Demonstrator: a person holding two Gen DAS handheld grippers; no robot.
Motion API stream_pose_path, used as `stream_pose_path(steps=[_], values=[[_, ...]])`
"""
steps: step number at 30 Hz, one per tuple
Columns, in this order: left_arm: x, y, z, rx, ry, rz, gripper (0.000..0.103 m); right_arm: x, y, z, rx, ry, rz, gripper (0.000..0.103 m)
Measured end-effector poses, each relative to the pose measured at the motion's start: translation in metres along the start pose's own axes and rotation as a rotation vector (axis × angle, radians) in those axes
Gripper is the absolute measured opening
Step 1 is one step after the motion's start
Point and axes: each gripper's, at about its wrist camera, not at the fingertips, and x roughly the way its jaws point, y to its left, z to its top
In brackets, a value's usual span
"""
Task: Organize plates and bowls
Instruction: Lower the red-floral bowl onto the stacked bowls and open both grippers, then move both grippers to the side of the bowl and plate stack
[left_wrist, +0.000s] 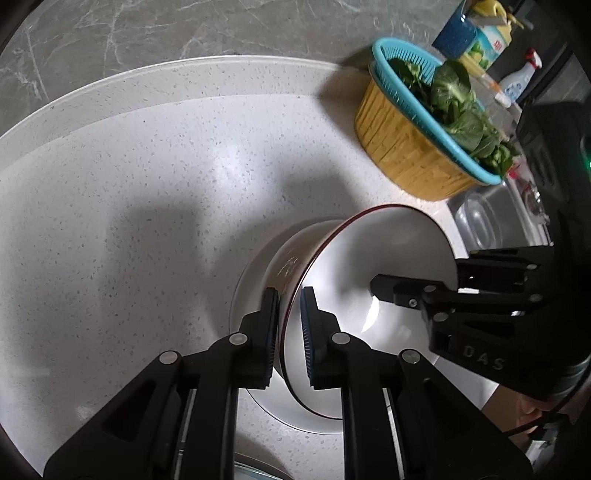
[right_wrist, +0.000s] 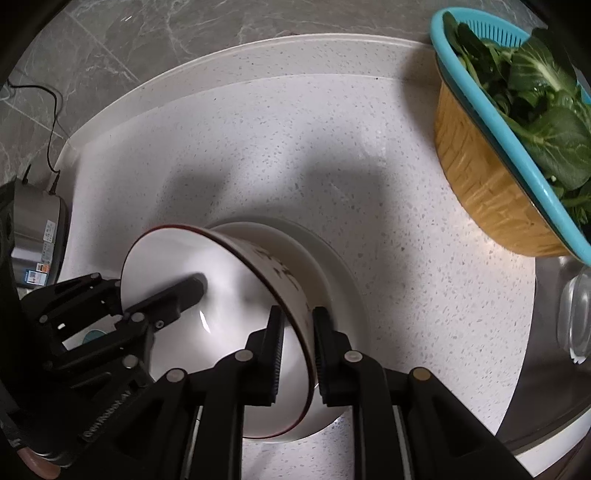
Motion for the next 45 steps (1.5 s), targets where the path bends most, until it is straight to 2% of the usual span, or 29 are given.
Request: stream_pose_path(steps=[3,4,5,7,9,11,23,28,32,33,34,36,39,41,45], values=[[-0.006,0.001,0.0,-0.005,-0.013,-0.023,0.019,0.002,0.002,0.0,-0.007,-0.007,-0.013,0.018],[-0.011,0.003,-0.002,-0.01,-0.029,-0.031,0.024,0.002,0.003,0.001,-0.009,-0.007,-0.016,0.018],[-0.019,0.005,-0.001,-0.018,-0.061,-0.039,0.038,0.003,0.003,0.001,-0.011,-0.007,-0.023,0.018],[-0.035,0.01,0.0,-0.034,-0.127,-0.052,0.061,0.003,0.004,0.001,-0.015,-0.009,-0.035,0.015],[-0.047,0.017,0.004,-0.043,-0.176,-0.052,0.062,0.002,0.002,0.0,-0.006,-0.011,-0.035,0.016],[-0.049,0.021,0.008,-0.052,-0.18,-0.053,0.062,0.002,0.002,0.001,-0.012,-0.011,-0.036,0.015],[-0.041,0.042,0.005,-0.085,-0.139,-0.068,0.062,0.001,-0.002,0.002,0.007,0.002,-0.019,0.016],[-0.039,0.051,0.0,-0.109,-0.127,-0.059,0.062,-0.003,0.002,-0.004,0.004,-0.011,-0.036,0.02],[-0.038,0.058,-0.005,-0.141,-0.125,-0.057,0.062,-0.005,0.011,-0.007,-0.024,-0.025,-0.058,0.034],[-0.037,0.061,-0.007,-0.158,-0.127,-0.064,0.062,-0.006,0.011,-0.008,-0.021,-0.029,-0.05,0.042],[-0.037,0.063,-0.008,-0.167,-0.127,-0.07,0.062,-0.006,0.01,-0.009,0.001,-0.034,-0.012,0.052],[-0.036,0.068,-0.011,-0.184,-0.122,-0.07,0.062,-0.007,0.001,-0.01,0.059,-0.045,0.077,0.065],[-0.033,0.073,-0.014,-0.201,-0.111,-0.071,0.062,-0.008,-0.012,-0.009,0.137,-0.058,0.159,0.065],[-0.031,0.076,-0.017,-0.212,-0.1,-0.071,0.062,-0.011,-0.008,-0.009,0.11,-0.06,0.124,0.064],[-0.028,0.079,-0.02,-0.237,-0.09,-0.08,0.062,-0.016,0.019,-0.012,-0.034,-0.082,-0.036,0.065]])
